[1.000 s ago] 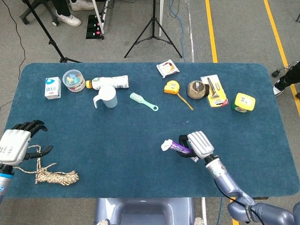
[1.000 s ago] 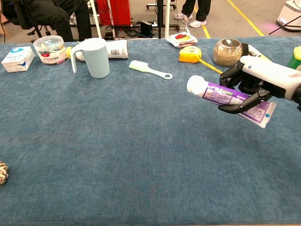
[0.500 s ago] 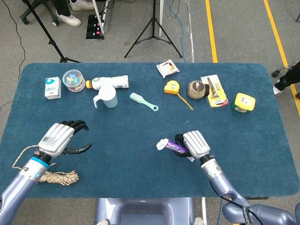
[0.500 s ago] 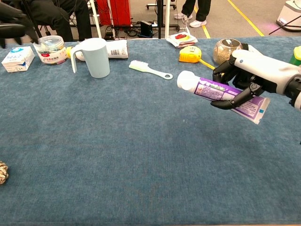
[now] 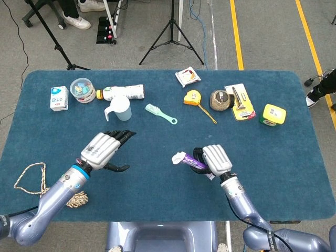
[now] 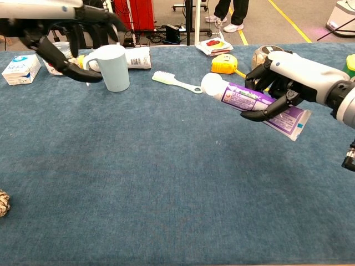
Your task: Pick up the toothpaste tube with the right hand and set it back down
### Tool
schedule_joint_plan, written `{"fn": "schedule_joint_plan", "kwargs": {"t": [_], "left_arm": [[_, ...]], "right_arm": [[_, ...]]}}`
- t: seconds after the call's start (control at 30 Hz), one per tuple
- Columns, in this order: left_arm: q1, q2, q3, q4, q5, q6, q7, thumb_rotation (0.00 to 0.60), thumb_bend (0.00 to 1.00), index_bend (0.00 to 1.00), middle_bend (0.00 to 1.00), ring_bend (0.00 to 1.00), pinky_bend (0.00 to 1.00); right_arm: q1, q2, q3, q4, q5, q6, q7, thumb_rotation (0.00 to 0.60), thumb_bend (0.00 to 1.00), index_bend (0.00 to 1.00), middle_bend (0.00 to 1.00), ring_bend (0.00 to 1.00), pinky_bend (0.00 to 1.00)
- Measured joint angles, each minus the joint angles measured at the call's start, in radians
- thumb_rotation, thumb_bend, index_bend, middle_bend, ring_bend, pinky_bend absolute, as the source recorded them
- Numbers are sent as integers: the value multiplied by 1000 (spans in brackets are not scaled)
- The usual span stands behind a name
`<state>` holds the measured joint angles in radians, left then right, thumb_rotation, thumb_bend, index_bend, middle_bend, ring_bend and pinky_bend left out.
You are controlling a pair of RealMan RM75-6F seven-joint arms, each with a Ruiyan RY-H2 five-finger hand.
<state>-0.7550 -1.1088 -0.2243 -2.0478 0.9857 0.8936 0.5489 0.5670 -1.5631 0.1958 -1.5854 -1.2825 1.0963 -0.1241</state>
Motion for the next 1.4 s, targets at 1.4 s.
{"fn": "schedule_joint_plan", "kwargs": {"t": [1.4], "left_arm": [[-293,-265,-52,48,-426,89,-60,285,191,37,103,141,370]], "right_arm": [[-30,-10,-8,-116,-8,94,-42,600,436,790,910,1000,1000]]}}
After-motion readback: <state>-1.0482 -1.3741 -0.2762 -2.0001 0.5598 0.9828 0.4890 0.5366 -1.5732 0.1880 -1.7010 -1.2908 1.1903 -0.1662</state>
